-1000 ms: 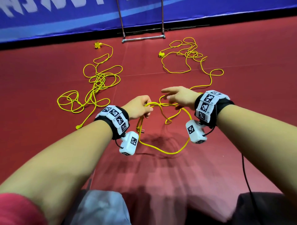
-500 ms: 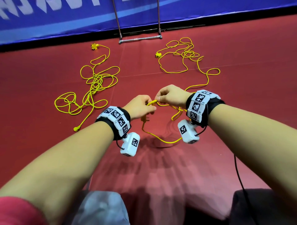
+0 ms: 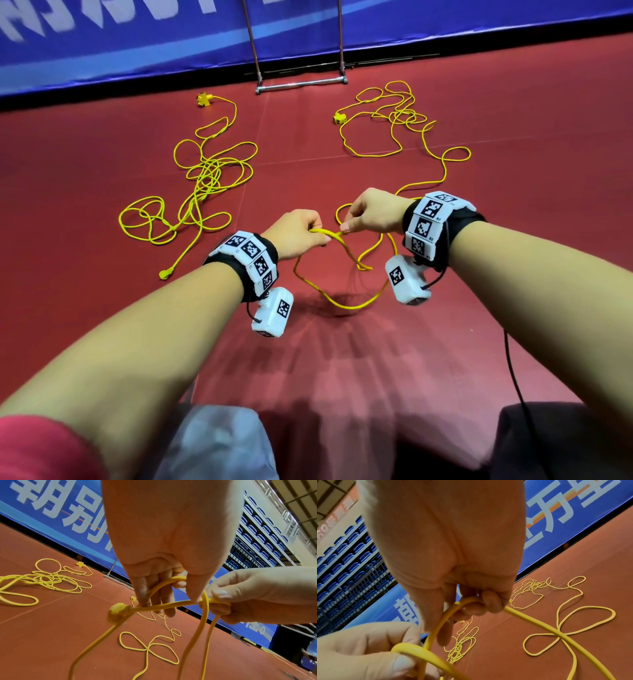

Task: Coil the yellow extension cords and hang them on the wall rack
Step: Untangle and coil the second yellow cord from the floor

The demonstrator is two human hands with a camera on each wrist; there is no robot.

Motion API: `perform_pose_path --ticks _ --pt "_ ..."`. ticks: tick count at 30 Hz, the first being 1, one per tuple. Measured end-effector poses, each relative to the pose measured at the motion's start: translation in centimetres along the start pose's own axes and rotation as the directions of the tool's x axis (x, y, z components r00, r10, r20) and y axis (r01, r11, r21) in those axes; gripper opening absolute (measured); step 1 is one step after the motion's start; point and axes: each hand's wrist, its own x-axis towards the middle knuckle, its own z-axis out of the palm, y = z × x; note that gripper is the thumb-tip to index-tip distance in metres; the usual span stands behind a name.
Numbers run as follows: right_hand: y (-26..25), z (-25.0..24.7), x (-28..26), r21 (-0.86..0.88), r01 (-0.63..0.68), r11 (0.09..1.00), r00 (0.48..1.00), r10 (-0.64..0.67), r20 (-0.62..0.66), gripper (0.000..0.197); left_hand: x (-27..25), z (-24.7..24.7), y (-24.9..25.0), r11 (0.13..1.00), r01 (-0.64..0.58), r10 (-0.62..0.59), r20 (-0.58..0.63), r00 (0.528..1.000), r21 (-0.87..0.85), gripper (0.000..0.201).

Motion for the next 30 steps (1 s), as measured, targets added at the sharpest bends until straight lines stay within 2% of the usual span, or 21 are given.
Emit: perform_pose_path --ticks 3,7,11,14,18,21,23,26,30 --pt "-0.1 -0.4 -0.3 -0.013 0.004 1.0 1.0 -0.004 -0.009 0.019 0.2 -0.2 -0.3 0.999 0.024 -0.02 -0.078 0.997 0.04 0.024" --pt "0.4 -0.3 0.2 0.268 -0.051 0.962 0.992 0.08 -0.1 0.029 0.3 -0.3 -0.4 0.999 0.037 -0.035 -0.121 0.992 0.012 0.019" --pt "0.5 -0.1 0.2 0.434 -0.062 0.899 0.985 0.125 -0.119 0.031 0.3 -0.4 -0.1 0.999 0.029 -0.023 -0.162 0.987 0.032 0.017" --pt "0.5 0.1 0.3 0.497 -0.075 0.864 0.984 0.146 -0.105 0.034 0.6 -0.5 -0.1 0.999 0.033 -0.025 -0.185 0.982 0.04 0.014" --pt "0.6 0.0 0.3 0.57 -0.098 0.816 0.989 0.144 -0.037 0.033 0.7 -0.6 -0.4 0.997 0.073 -0.078 -0.23 0.97 -0.03 0.019" --pt "0.7 -0.5 0.1 0.652 -0.12 0.748 0.982 0.186 -0.032 0.031 0.6 -1.1 -1.2 0.983 0.137 -0.167 -0.29 0.942 -0.121 0.026" --pt "0.9 -1.0 0.1 0.711 -0.139 0.689 0.966 0.254 -0.057 0.032 0.3 -1.5 -2.2 0.973 0.197 -0.225 -0.306 0.925 -0.12 0.03" --pt "1.3 -1.6 0.2 0.79 -0.159 0.592 0.931 0.357 -0.081 0.034 0.0 -1.6 -3.7 0.956 0.275 -0.293 -0.266 0.918 -0.104 0.031" --pt "1.6 -1.8 0.4 0.853 -0.136 0.504 0.906 0.412 -0.098 0.038 0.1 -1.3 -4.2 0.944 0.325 -0.331 -0.23 0.915 -0.063 0.023"
